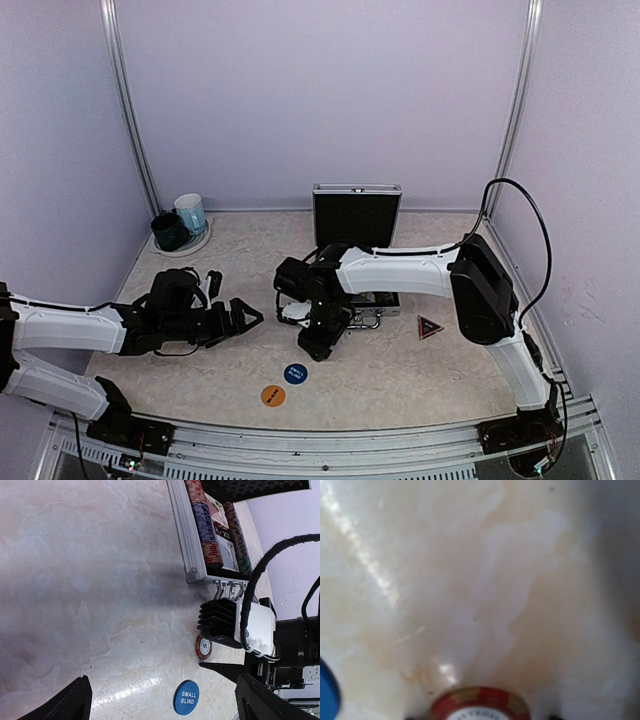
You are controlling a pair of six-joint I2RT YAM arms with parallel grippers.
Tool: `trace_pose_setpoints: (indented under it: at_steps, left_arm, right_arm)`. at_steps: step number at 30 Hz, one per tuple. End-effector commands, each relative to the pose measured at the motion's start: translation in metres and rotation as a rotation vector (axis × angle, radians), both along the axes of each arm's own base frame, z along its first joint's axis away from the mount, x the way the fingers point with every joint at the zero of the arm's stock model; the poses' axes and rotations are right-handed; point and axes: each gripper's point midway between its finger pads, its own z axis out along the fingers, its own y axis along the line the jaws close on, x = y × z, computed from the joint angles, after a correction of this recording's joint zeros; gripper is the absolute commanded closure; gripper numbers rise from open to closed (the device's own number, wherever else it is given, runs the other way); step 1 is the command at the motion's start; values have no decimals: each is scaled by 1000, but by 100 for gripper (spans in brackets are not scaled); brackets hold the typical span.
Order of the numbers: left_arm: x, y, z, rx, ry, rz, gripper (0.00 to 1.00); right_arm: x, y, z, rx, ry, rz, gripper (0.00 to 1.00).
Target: Pack up texas hold em set
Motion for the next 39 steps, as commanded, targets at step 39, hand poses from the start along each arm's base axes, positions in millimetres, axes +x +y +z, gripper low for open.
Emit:
trace_pose_setpoints:
  at_steps: [39]
  left_arm:
    - [-13, -11, -4, -27, 16, -78, 6]
  right_arm:
    - [14, 11, 50, 272, 55, -118, 59]
